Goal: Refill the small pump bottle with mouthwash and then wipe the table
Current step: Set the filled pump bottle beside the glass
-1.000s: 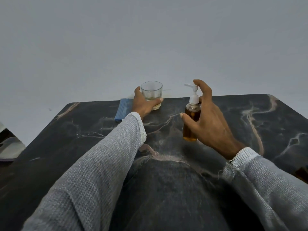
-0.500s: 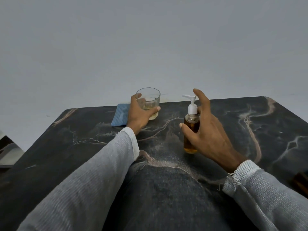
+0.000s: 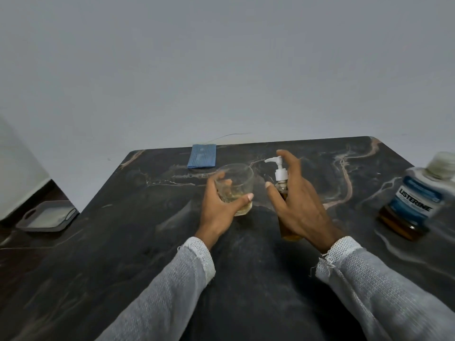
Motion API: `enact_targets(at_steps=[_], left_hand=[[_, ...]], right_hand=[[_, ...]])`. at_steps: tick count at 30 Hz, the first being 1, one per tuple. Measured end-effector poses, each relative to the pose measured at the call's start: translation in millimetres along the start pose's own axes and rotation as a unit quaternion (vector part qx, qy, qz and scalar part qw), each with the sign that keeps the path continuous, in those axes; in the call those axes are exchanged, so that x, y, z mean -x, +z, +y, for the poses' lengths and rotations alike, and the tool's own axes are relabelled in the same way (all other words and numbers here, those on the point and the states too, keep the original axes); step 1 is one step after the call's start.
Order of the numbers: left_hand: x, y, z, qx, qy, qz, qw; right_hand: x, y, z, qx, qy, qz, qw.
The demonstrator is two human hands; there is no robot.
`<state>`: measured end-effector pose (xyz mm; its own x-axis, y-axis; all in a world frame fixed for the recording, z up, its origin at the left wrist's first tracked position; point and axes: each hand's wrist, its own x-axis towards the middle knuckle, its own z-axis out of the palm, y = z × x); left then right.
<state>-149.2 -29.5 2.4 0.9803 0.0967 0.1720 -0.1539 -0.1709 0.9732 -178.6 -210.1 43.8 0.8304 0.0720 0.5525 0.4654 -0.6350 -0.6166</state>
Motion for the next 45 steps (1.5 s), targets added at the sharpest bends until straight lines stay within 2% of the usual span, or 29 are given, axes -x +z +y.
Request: enact_targets(at_steps=[13,18,38,45], left_hand=[[35.3,7.2,-9.5,0.005,0.001,-0.005,1.0],[37.0,7.0,-14.3,-0.009,0.012,-0.004,1.0],[36.3,6.8,-16.4,-0.015,0.008,-0.017,1.0],[37.0,8.3,-17.0,-0.02,0.017,-0.007,1.0]], right_hand=[[23.2,18.4,-35.1,0.089,-0.065,-0.041,0.993],[21.2,22.3,-35.8,0.075,-0.057,-0.069,0.993],[20.2,20.8,-41.4,0.072,-0.061,-0.056,0.994],[13.9,10.7,-27.7,0.127,-0.042,-0.031,0.991]])
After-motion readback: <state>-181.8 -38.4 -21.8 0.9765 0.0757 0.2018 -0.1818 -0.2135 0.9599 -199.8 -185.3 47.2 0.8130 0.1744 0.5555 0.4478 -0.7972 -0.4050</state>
